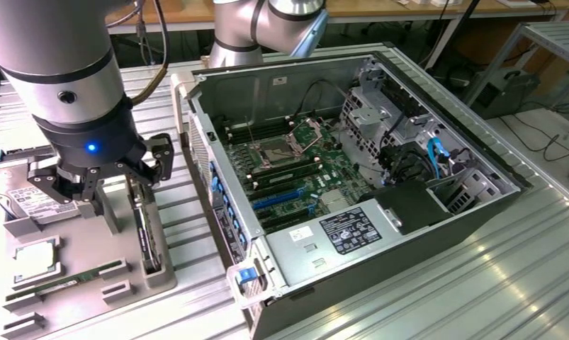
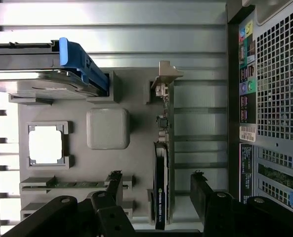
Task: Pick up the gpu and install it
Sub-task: 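Pick up the gpu and move the gpu toward the slot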
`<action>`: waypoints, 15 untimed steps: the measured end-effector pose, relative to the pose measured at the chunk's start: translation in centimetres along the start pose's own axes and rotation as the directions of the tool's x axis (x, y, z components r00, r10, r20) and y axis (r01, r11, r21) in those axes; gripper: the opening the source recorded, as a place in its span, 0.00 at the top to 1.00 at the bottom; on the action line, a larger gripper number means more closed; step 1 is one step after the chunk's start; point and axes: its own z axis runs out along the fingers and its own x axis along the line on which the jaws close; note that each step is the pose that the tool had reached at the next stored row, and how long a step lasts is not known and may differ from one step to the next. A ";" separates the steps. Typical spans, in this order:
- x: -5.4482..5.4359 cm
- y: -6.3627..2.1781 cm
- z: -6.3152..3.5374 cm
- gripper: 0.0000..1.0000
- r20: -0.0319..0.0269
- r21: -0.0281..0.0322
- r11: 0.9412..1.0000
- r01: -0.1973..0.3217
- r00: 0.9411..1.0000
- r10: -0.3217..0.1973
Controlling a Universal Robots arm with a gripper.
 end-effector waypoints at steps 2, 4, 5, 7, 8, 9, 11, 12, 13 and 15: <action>0.0 -0.02 0.27 0.34 0.000 0.000 1.000 0.000 1.000 0.000; 0.0 -0.04 0.50 0.34 0.000 0.000 1.000 0.000 1.000 0.000; 0.0 -0.05 0.62 0.34 0.000 0.000 1.000 0.000 1.000 0.000; 0.0 -0.07 0.95 0.34 0.000 0.000 1.000 0.000 1.000 0.000; 0.0 -0.07 1.05 0.34 0.000 0.000 1.000 0.000 1.000 0.000; 0.0 -0.08 1.17 0.34 0.000 0.000 1.000 0.000 1.000 0.000; 0.0 -0.12 1.38 0.34 0.000 0.000 1.000 0.000 1.000 0.000; 0.0 -0.15 1.45 0.34 0.000 0.000 1.000 0.000 1.000 0.000; 0.0 -0.19 1.51 0.34 0.000 0.000 1.000 0.000 1.000 0.000; 0.0 -0.27 1.61 0.34 0.000 0.000 1.000 0.000 1.000 0.000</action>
